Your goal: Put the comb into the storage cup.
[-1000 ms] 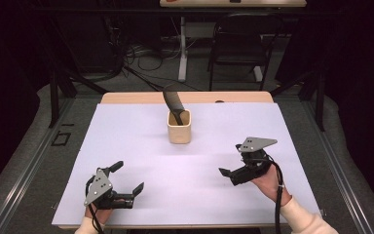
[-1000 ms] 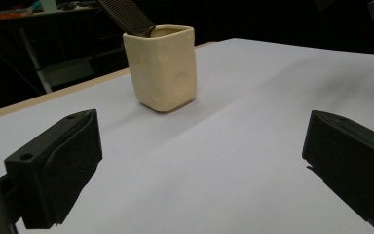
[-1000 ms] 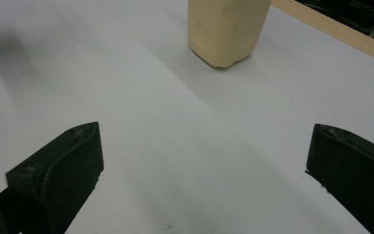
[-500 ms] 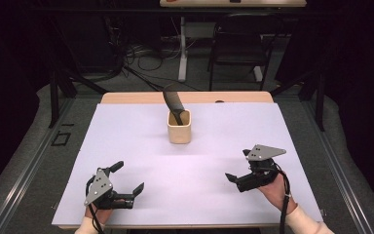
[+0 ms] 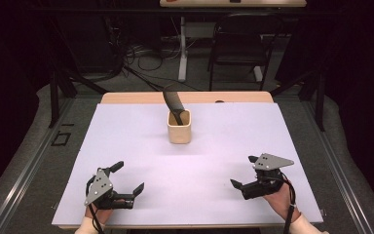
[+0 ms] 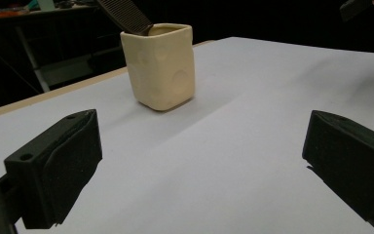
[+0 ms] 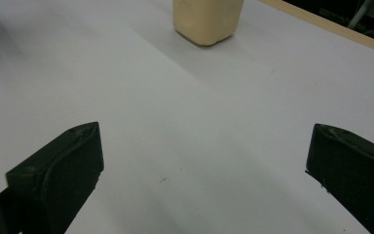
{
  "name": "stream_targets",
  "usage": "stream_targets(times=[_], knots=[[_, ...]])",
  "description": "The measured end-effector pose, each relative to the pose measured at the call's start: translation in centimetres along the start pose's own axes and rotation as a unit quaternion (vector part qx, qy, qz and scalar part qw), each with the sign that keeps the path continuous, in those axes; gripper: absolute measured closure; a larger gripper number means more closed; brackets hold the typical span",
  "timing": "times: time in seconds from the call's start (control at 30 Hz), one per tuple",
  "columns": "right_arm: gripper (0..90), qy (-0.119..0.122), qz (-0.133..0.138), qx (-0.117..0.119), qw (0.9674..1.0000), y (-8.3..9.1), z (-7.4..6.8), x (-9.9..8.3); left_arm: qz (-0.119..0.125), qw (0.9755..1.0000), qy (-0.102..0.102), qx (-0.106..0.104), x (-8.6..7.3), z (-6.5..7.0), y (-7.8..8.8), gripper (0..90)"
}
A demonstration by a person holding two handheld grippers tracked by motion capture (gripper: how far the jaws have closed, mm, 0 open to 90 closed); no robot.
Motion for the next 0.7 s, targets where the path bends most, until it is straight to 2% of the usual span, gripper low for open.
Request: stream_targets(times=[0.7], knots=[[0.0,0.0,0.02,-0.021,0.9996,1.1,0.0,-2.3,-0.001,1.0,0.001,0.001,0.0,0.0,0.0,0.8]])
Point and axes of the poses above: each handheld gripper's, and its own axes: y roughly backward along the jaws, x roughly out of its top, z roughly to its right, the point moved 3 cm from there along -y, roughly forward along the jaws, and after that the axes turned 15 degrees about -x, right-handed, at the moved point
